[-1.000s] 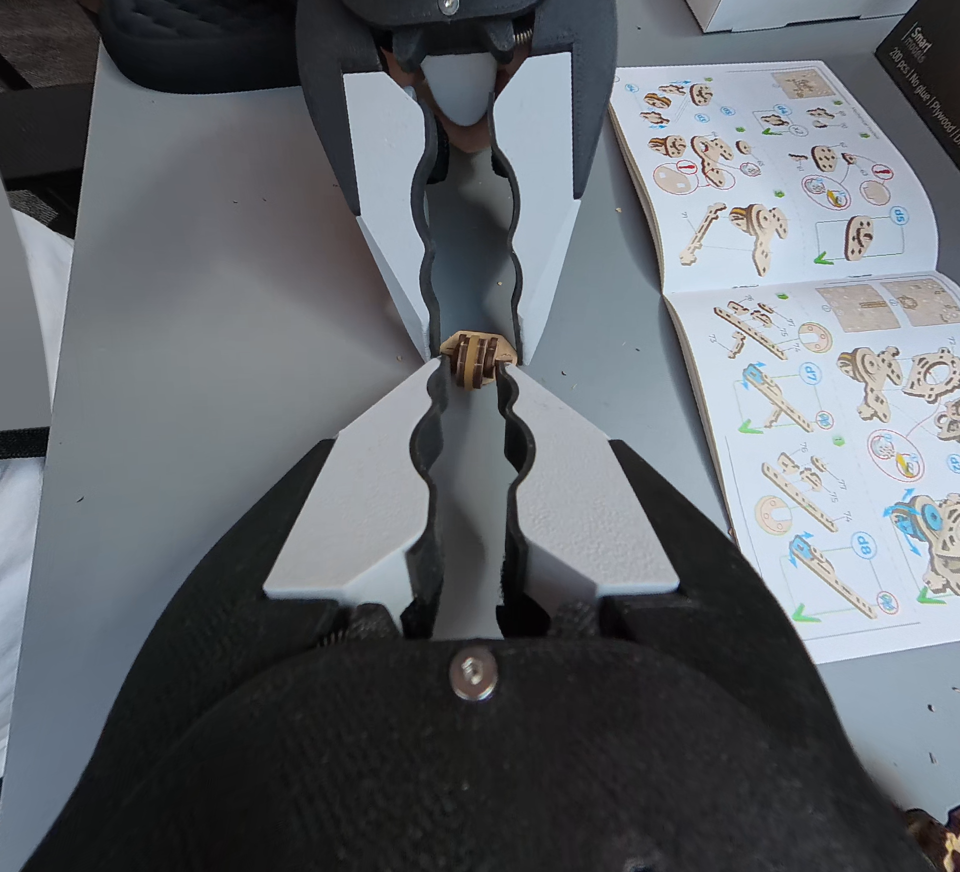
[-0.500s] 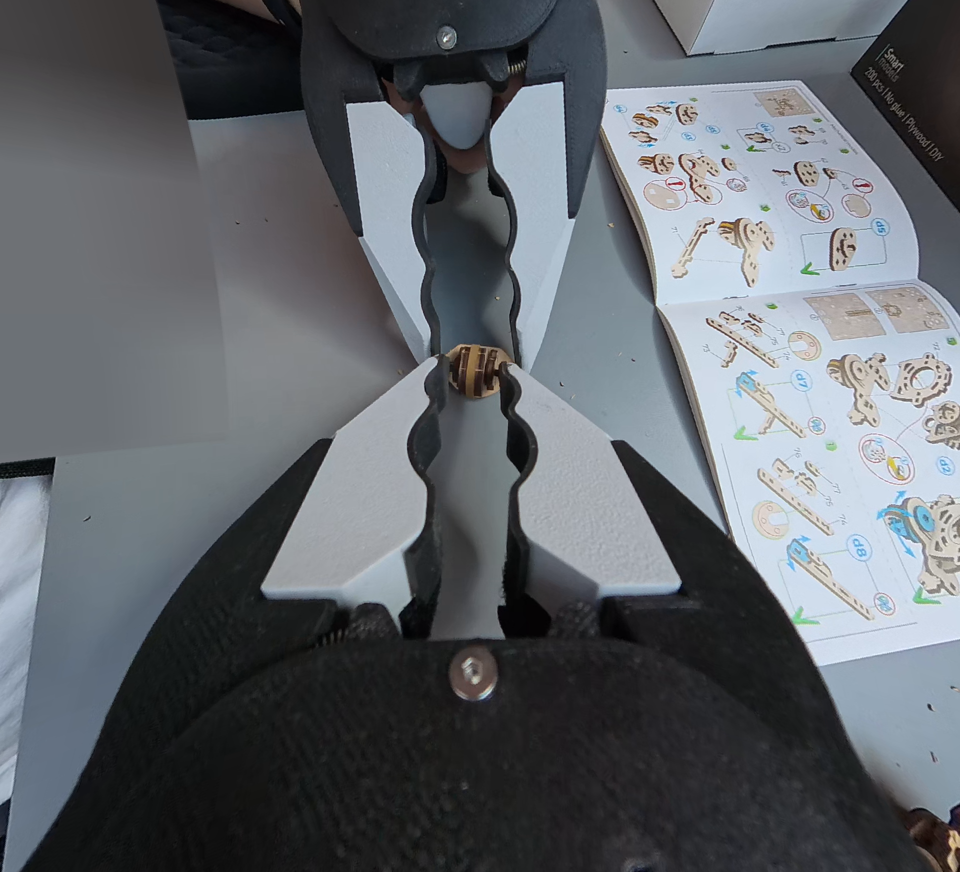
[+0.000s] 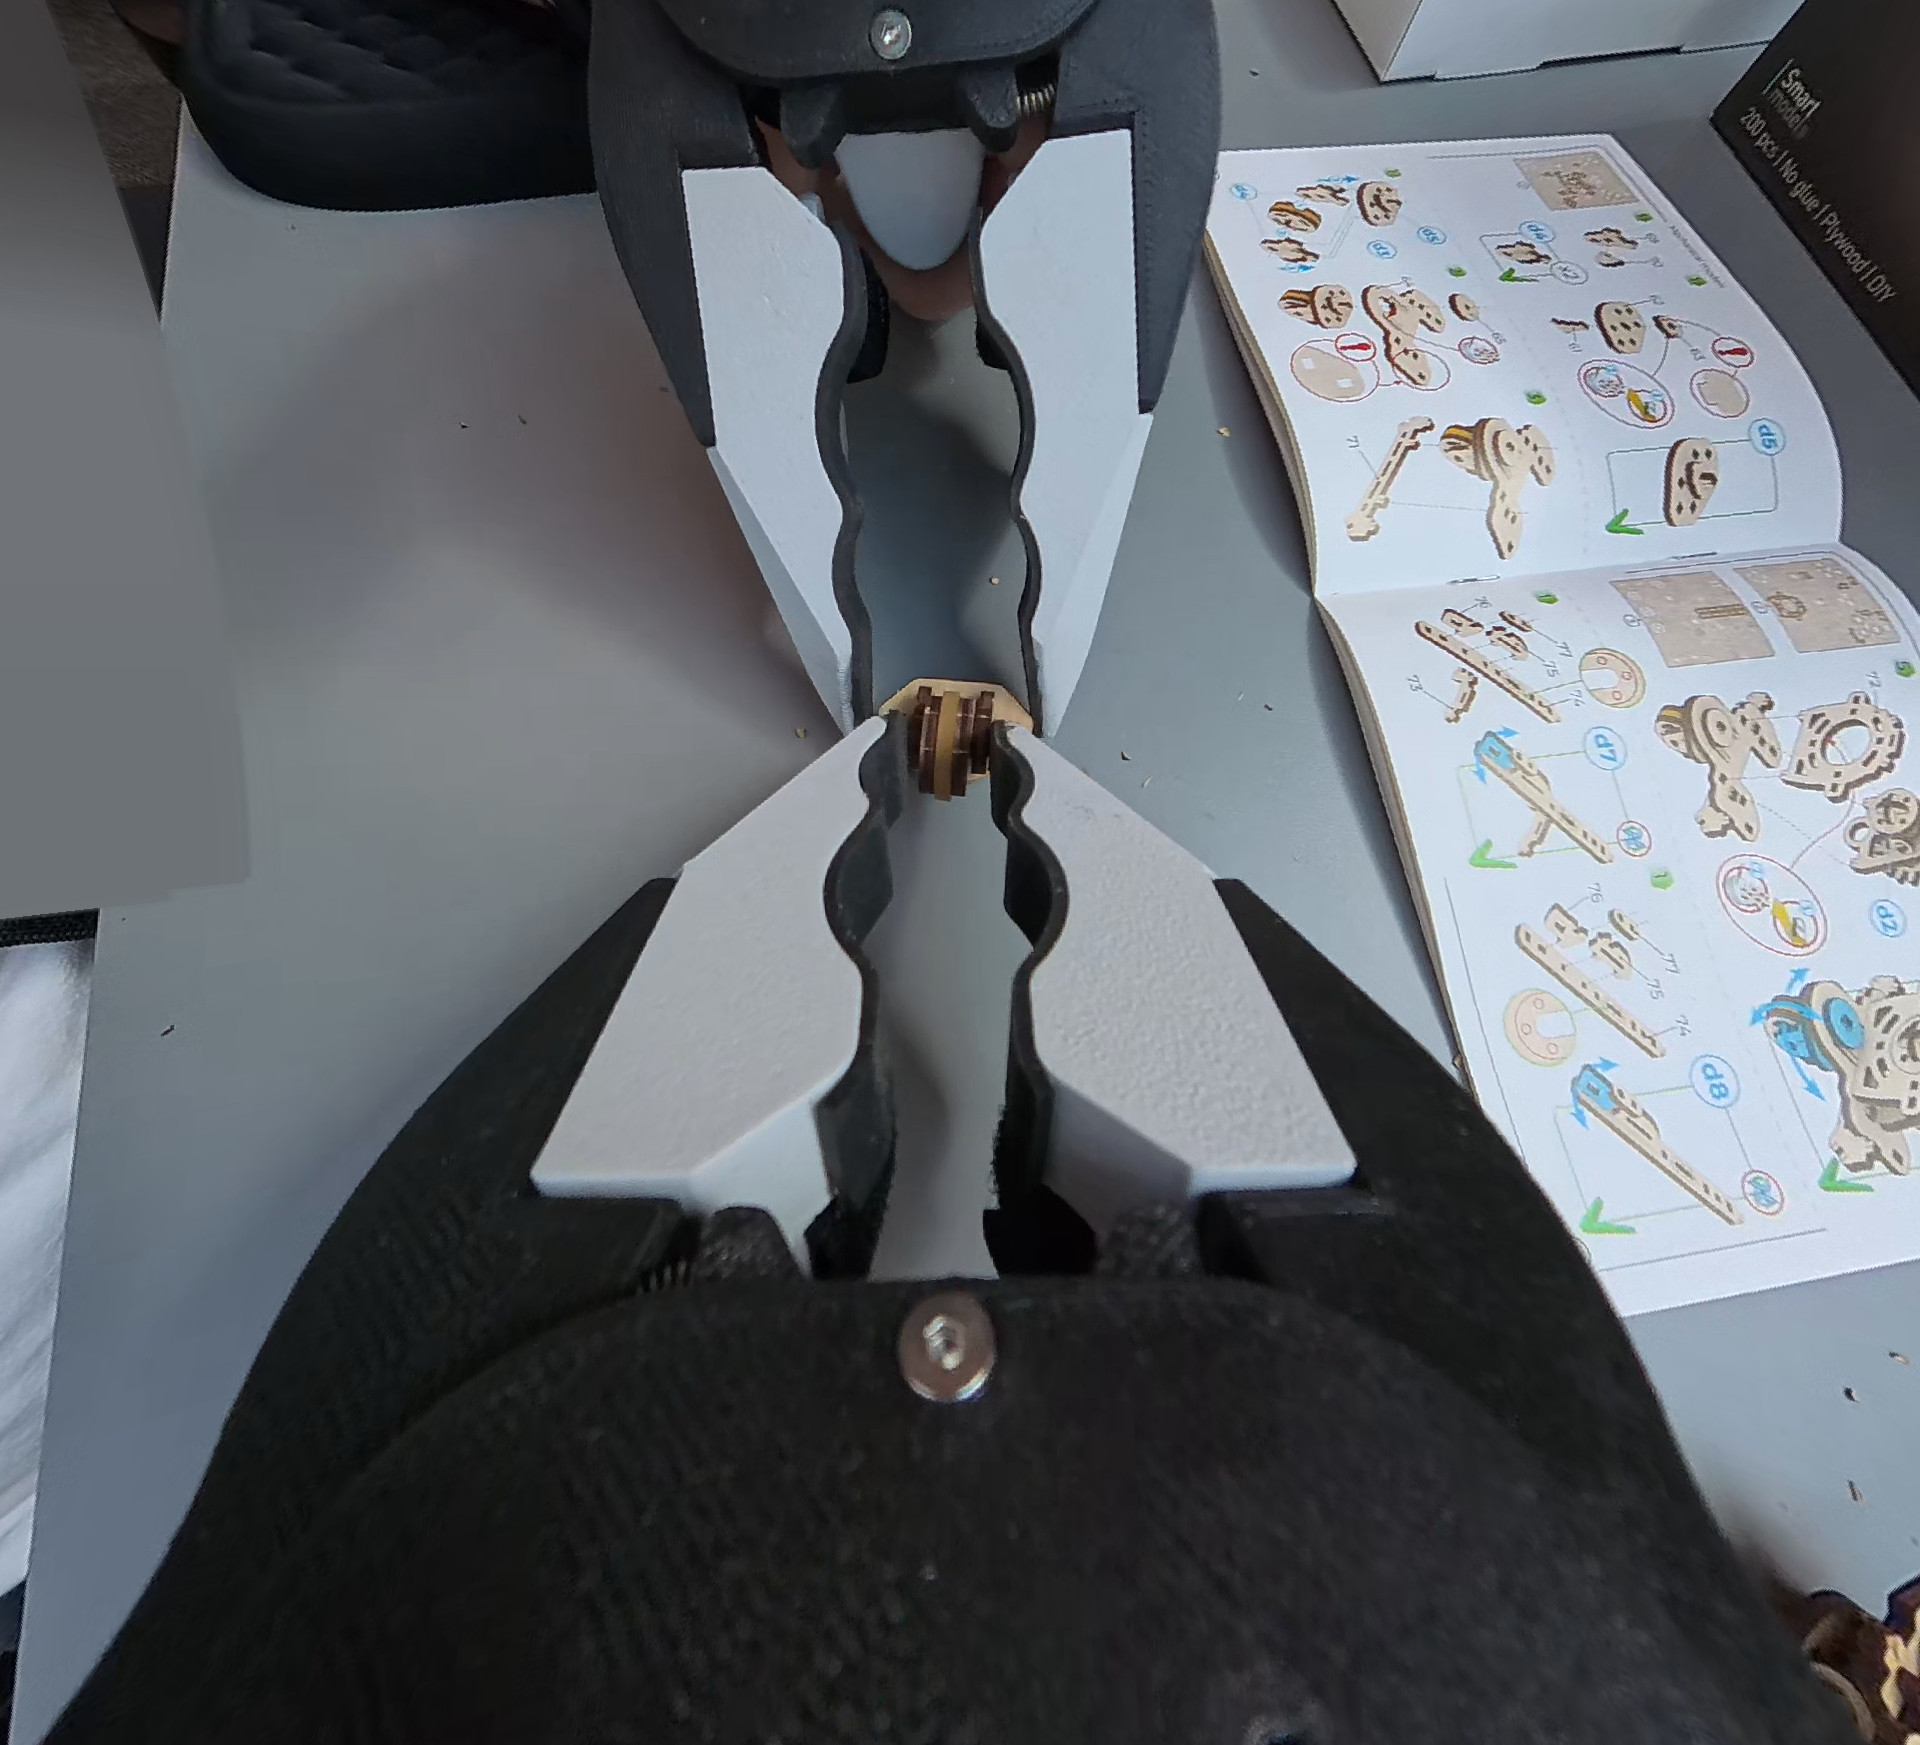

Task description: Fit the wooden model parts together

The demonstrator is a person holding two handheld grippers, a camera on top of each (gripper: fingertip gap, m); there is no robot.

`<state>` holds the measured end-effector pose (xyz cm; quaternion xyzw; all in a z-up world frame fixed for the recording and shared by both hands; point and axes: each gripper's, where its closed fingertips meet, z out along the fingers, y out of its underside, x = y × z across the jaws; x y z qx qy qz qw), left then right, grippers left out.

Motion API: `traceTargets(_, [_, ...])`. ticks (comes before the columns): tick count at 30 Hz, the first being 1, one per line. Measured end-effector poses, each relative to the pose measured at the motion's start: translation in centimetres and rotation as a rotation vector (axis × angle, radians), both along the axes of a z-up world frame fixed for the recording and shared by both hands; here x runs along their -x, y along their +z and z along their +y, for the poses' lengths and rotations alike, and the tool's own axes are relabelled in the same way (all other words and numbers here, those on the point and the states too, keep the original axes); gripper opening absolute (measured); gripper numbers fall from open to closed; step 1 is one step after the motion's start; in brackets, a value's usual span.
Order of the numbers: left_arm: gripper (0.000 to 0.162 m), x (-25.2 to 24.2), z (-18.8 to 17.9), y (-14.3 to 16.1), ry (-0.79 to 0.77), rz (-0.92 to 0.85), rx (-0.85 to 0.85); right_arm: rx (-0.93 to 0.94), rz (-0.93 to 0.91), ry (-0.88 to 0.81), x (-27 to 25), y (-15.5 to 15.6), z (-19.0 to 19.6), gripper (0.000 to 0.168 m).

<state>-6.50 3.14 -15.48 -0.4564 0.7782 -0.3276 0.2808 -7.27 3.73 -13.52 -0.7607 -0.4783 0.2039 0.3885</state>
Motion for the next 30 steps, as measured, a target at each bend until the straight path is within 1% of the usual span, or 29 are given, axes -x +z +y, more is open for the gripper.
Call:
traceTargets(5, [0.03,0.9,0.9,-0.1,0.018,0.01,0.014,0.002,0.016,0.01,-0.1,0.0,0.0,0.013])
traceTargets(13, [0.029,0.5,0.5,-0.1,-0.015,0.018,0.022,-0.004,0.041,0.043,-0.2,0.0,-0.1,0.014])
traceTargets(17, [0.028,0.2,0.4,-0.1,-0.007,0.016,0.019,-0.01,0.046,0.063,-0.4,-0.1,-0.2,0.014])
traceTargets(21, [0.017,0.2,0.0,-0.2,-0.019,0.014,0.007,0.001,0.067,0.066,-0.7,-0.1,-0.1,0.014])
traceTargets(23, [0.017,0.1,-0.1,-0.2,-0.021,0.01,0.001,-0.008,0.066,0.081,-0.8,-0.1,-0.1,0.014])
traceTargets(26, [0.024,-0.1,0.2,-0.1,-0.005,0.002,-0.007,0.009,0.037,0.083,-1.1,-0.8,-0.1,0.014])
traceTargets(27, [0.024,-0.1,0.2,-0.1,-0.004,0.003,-0.004,0.015,0.006,0.09,-1.3,-1.4,-0.1,0.014])
traceTargets(30, [0.024,0.0,0.2,-0.1,-0.006,0.009,0.005,-0.01,-0.003,0.097,-1.1,-1.3,-0.1,0.013])
